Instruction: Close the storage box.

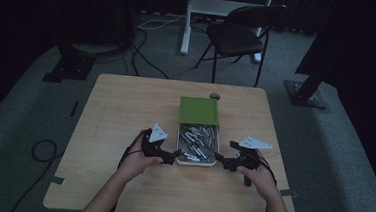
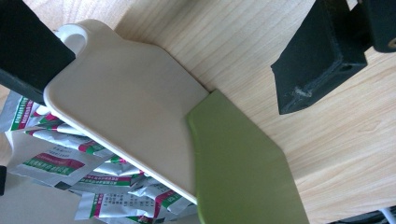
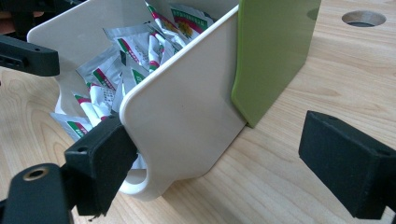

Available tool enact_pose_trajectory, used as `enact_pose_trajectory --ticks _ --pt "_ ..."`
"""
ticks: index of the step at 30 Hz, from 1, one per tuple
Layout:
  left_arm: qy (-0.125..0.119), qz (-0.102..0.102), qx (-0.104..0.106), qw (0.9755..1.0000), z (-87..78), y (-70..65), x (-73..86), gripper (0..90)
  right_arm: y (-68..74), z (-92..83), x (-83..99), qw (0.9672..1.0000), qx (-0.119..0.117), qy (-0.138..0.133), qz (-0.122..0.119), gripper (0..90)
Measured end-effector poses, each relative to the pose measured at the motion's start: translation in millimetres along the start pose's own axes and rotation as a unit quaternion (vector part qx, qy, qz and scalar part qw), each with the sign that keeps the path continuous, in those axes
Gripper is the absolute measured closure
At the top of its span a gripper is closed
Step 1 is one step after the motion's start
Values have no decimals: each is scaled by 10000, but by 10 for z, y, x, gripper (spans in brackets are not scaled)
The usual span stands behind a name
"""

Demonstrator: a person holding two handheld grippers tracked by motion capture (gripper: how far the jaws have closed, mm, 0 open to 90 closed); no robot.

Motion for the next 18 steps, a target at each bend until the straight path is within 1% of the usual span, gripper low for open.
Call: enact_pose_trajectory --ticks 8,14,18 --pt "-11 -47 -54 10000 23 66 -31 21 -13 50 -50 10000 3 -17 14 114" --pt "-54 -88 -89 9999 51 88 -44 21 -43 74 -75 10000 42 -27 54 114" --pt "-108 -219 -76 9997 76 109 -47 21 -78 90 -98 9999 110 -27 62 114"
Point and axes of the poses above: each handheld gripper's, and its own axes: z roughly forward along the jaws, x roughly out of its underside, y roughly to its left, the point moved 8 cm from there along z, roughly forward along the jaws, and after that the axes turned 13 degrees about -y, right-handed, at the moved point
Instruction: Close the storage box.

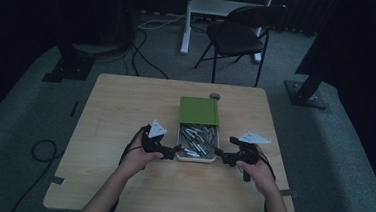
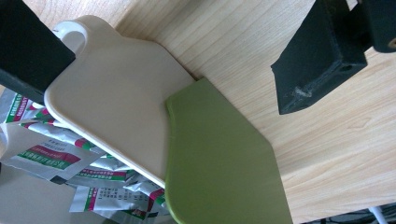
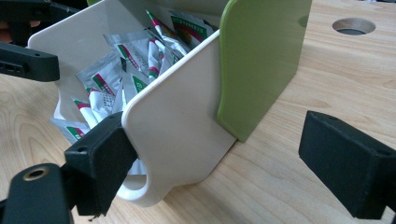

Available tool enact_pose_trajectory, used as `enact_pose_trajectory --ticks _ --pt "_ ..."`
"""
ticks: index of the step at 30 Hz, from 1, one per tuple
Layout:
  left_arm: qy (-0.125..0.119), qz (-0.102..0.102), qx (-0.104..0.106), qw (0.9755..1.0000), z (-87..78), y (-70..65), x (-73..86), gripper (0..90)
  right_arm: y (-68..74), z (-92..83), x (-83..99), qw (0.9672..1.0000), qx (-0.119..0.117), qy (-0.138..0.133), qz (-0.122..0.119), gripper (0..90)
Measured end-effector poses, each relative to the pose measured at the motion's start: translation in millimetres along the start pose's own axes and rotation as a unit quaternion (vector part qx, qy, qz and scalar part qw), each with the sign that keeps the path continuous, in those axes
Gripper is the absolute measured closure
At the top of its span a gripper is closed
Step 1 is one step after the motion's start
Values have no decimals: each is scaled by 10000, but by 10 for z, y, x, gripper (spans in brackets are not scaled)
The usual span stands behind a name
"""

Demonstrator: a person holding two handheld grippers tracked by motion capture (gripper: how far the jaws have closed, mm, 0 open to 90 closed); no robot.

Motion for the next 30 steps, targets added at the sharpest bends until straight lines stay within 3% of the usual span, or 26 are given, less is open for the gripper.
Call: enact_pose_trajectory --ticks 30 --pt "38 8 -126 9999 155 158 -88 21 -156 184 -100 9997 170 4 171 114"
Point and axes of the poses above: each handheld gripper's, and its own axes: z roughly forward along the jaws, x roughly out of its underside, y roughly to its left, the point moved 8 cm from there along z, roughly forward along the jaws, and after that the axes turned 13 degrees about -y, right-handed, at the moved point
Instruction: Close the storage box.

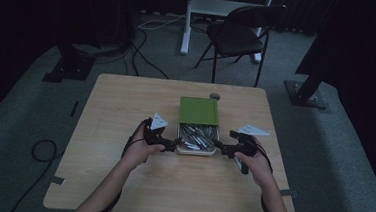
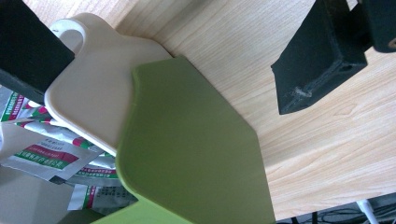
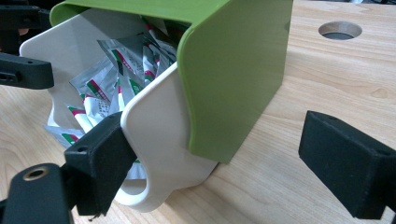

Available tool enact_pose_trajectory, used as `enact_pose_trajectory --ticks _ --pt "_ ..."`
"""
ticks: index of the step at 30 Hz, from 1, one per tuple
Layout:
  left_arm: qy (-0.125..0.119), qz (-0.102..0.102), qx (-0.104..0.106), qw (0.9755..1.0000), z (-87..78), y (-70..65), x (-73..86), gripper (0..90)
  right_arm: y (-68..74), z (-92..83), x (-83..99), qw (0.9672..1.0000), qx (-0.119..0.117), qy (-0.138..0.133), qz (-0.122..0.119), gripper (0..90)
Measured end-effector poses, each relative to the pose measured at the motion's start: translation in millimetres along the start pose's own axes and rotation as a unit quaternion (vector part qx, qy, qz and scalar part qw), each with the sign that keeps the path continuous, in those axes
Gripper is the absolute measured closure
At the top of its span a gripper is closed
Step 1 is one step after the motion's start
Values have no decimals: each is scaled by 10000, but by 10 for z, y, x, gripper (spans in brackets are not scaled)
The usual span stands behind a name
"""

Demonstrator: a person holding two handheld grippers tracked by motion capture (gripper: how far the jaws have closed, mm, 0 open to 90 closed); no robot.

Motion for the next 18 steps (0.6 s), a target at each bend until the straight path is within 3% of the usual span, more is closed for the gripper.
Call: enact_pose_trajectory --ticks 8,16,18 --pt "-52 -36 -79 9999 57 55 -20 21 -43 52 -29 9999 128 -32 42 114" --pt "-33 166 -179 9997 102 86 -57 21 -82 111 -66 9997 256 -32 56 114" --pt "-27 137 -192 9997 119 99 -61 21 -89 124 -77 9996 286 -35 74 114"
Point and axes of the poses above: each handheld gripper's, and its own axes: z roughly forward along the jaws, x roughly out of its underside, y roughly to its left, the point moved 8 cm from there along z, roughly forward along the jaws, and after that the axes turned 13 degrees about -y, right-handed, at the moved point
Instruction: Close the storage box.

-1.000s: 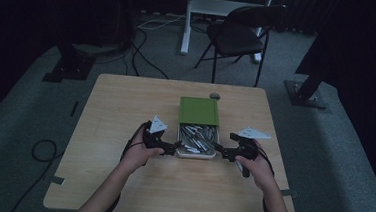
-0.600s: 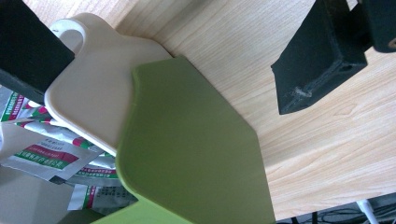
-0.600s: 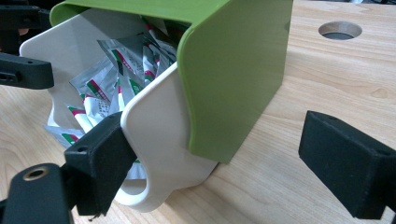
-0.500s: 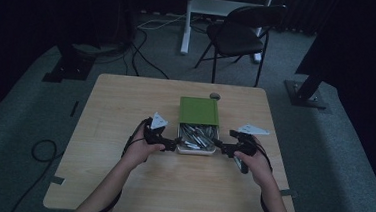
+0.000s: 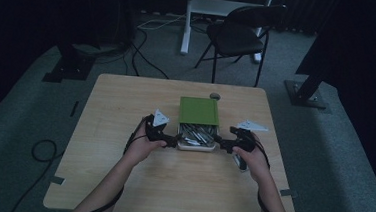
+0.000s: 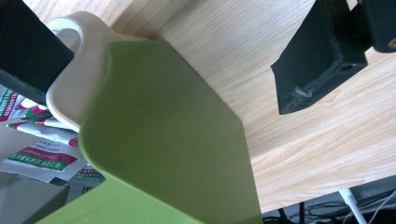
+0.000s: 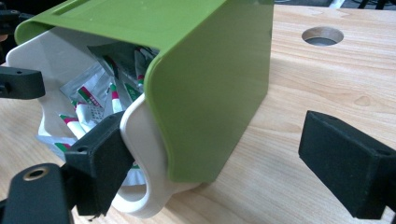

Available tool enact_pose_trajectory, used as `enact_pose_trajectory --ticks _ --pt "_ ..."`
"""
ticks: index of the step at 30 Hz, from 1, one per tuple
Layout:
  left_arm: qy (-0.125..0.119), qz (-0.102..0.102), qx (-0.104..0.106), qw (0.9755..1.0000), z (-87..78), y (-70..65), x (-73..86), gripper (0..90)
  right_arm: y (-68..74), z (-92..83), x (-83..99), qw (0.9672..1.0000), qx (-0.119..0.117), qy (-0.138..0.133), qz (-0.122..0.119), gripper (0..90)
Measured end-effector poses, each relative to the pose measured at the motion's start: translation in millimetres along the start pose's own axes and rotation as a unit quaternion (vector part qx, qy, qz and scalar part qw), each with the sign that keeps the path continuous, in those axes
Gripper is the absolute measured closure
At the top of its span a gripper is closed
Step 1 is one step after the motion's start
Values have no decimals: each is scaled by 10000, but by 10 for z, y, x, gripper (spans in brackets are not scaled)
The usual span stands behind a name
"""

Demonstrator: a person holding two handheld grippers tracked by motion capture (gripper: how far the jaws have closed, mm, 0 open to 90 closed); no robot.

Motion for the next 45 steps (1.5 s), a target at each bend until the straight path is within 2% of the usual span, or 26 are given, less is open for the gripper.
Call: enact_pose_trajectory --ticks 5,12,18,21,22,24,26,29,32,38,43,45 --pt "-36 -63 -67 10000 35 36 4 21 -29 43 -14 9998 155 0 146 114" --pt "-70 17 -142 9999 64 60 -11 21 -51 72 -35 9996 266 -33 121 114" --pt "-103 -90 -189 9997 91 90 -12 21 -64 101 -44 9990 391 -55 206 114" --pt "-93 -65 -208 9997 98 93 -16 21 -66 106 -48 9989 415 -65 189 114" --pt "-48 -140 -287 9995 104 109 -20 21 -66 111 -51 9989 438 -70 172 114" --pt "-30 -127 -336 9994 106 121 -24 21 -58 115 -51 9988 446 -71 170 114" --pt "-33 -99 -335 9994 116 129 -29 21 -52 127 -56 9986 502 -69 143 114" --pt "-19 -208 -301 9993 126 127 -4 22 -50 134 -62 9985 519 -85 169 114" --pt "-11 -173 -292 9994 126 116 -3 22 -47 137 -59 9984 522 -87 211 114" --pt "-84 -170 -143 9997 120 26 -26 22 47 126 -73 9991 395 -118 113 115" --pt "-218 -247 -80 9994 74 -24 -76 21 59 107 -112 9990 381 -226 101 115" --pt "-270 -146 -45 9995 50 -45 -98 21 69 92 -134 9989 363 -285 100 115"
Point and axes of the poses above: each handheld gripper's, and its own axes: z roughly forward along the jaws, x roughly out of its underside, y roughly to its left, the point moved 8 cm from there along z, roughly forward along the jaws, and after that the axes turned 13 degrees about -y, right-handed, at the moved point
